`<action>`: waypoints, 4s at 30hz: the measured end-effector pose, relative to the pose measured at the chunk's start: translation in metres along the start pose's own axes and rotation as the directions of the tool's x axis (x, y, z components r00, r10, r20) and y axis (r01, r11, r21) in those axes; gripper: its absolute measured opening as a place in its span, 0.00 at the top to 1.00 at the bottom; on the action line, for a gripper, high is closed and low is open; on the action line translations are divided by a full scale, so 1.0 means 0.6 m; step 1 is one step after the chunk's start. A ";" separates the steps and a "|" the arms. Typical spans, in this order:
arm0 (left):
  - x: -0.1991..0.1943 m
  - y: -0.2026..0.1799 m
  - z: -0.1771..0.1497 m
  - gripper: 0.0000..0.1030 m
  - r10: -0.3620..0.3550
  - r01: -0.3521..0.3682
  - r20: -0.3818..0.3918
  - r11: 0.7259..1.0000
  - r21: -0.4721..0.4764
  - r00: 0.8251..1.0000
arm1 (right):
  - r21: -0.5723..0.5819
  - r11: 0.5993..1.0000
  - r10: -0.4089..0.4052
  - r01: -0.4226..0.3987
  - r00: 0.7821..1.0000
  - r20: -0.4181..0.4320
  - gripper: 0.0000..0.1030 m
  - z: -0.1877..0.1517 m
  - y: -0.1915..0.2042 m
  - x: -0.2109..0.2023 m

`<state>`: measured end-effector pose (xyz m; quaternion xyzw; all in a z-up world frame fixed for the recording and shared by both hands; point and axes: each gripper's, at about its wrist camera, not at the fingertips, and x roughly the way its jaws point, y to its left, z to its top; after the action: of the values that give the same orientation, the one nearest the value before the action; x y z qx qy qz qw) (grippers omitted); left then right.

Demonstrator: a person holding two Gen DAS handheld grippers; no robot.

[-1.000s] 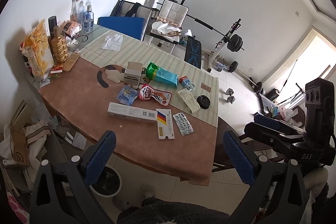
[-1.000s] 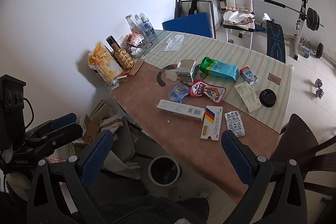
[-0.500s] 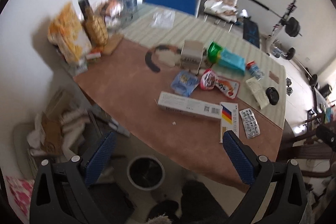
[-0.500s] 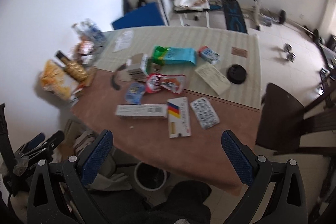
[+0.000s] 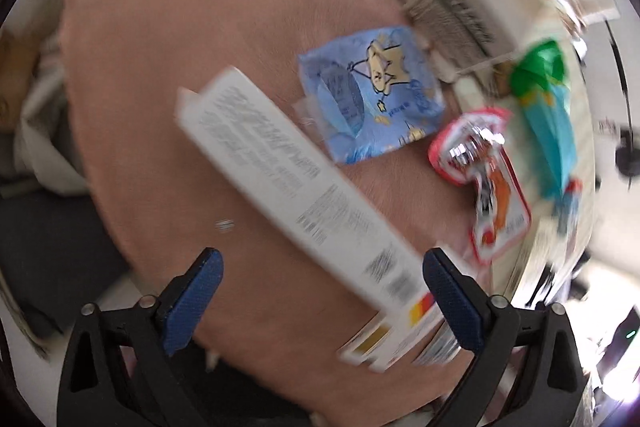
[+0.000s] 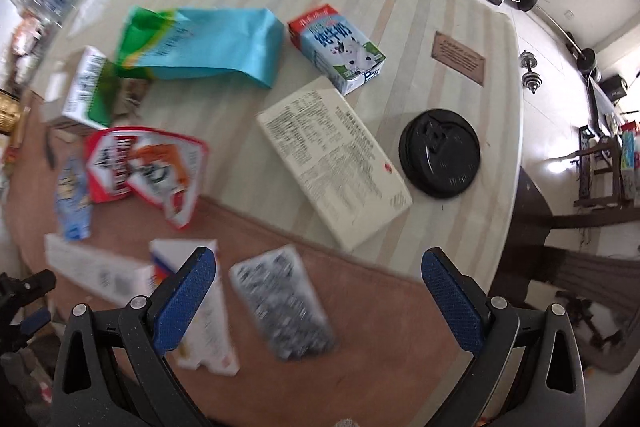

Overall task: Collect trash
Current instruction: 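Grasp the white toothpaste box with the left gripper while the right grasps the cream leaflet box, then carry both boxes down to the white bin and open both grippers, then raise both tools from the bin back toward the table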

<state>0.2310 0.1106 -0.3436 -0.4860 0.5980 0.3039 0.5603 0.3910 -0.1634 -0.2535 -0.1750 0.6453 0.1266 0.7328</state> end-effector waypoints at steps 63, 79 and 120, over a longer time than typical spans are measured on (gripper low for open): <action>-0.330 0.266 -0.259 0.56 0.105 -0.212 0.374 0.943 0.258 0.922 | -0.345 0.884 0.343 -0.314 0.939 0.026 0.26 -0.284 0.329 -0.199; 0.091 0.688 -0.270 0.56 -0.038 0.037 -0.067 0.999 -0.021 0.997 | -0.421 0.849 0.173 -0.319 0.921 -0.350 0.26 -0.655 0.552 0.181; 0.257 0.794 -0.299 0.00 0.157 -0.151 0.052 0.982 -0.111 0.986 | -0.639 0.760 -0.017 -0.118 0.979 -0.201 0.00 -0.669 0.628 0.418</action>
<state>-0.2597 0.0739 -0.5449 -0.4581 0.5995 0.3925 0.5260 -0.0920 -0.0002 -0.5791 -0.4114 0.6347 0.3438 0.5565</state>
